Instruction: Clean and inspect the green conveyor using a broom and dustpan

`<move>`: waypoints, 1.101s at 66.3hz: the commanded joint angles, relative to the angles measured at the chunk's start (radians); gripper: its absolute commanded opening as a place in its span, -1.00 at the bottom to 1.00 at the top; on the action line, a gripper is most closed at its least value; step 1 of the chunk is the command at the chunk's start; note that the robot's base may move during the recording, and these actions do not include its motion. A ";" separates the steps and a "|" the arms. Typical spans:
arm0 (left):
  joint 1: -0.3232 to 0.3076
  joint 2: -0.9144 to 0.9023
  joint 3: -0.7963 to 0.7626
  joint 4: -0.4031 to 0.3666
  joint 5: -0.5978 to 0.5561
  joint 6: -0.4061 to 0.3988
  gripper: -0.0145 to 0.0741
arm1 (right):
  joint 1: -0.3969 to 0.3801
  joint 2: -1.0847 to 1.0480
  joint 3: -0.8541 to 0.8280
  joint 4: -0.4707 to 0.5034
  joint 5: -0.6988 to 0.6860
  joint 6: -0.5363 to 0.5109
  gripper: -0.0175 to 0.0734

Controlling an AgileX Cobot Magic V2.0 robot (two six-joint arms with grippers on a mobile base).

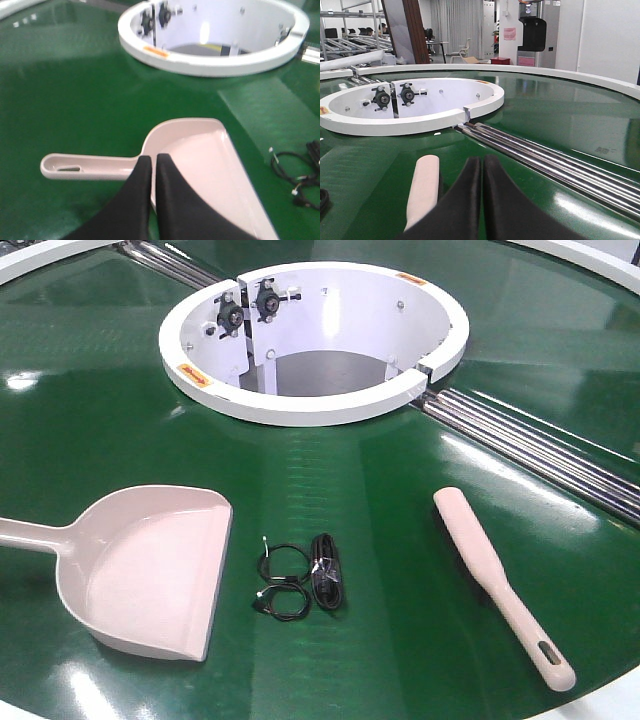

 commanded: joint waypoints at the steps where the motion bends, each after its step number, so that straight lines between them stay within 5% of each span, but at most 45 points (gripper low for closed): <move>1: 0.003 0.051 -0.036 -0.003 -0.053 0.000 -0.69 | -0.004 -0.010 0.004 -0.004 -0.070 0.000 -0.63; 17: 0.003 0.116 -0.036 -0.002 -0.041 -0.002 -0.55 | -0.004 -0.010 0.004 -0.004 -0.070 0.000 -0.63; 42: 0.003 0.124 -0.037 0.020 -0.028 -0.008 0.48 | -0.004 -0.010 0.004 -0.004 -0.070 0.000 -0.63; 57: 0.003 0.124 -0.074 -0.052 0.005 0.020 0.51 | -0.004 -0.010 0.004 -0.004 -0.070 0.000 -0.63; 73: 0.003 0.269 -0.385 0.081 0.274 0.138 0.51 | -0.004 -0.010 0.004 -0.004 -0.070 0.000 -0.63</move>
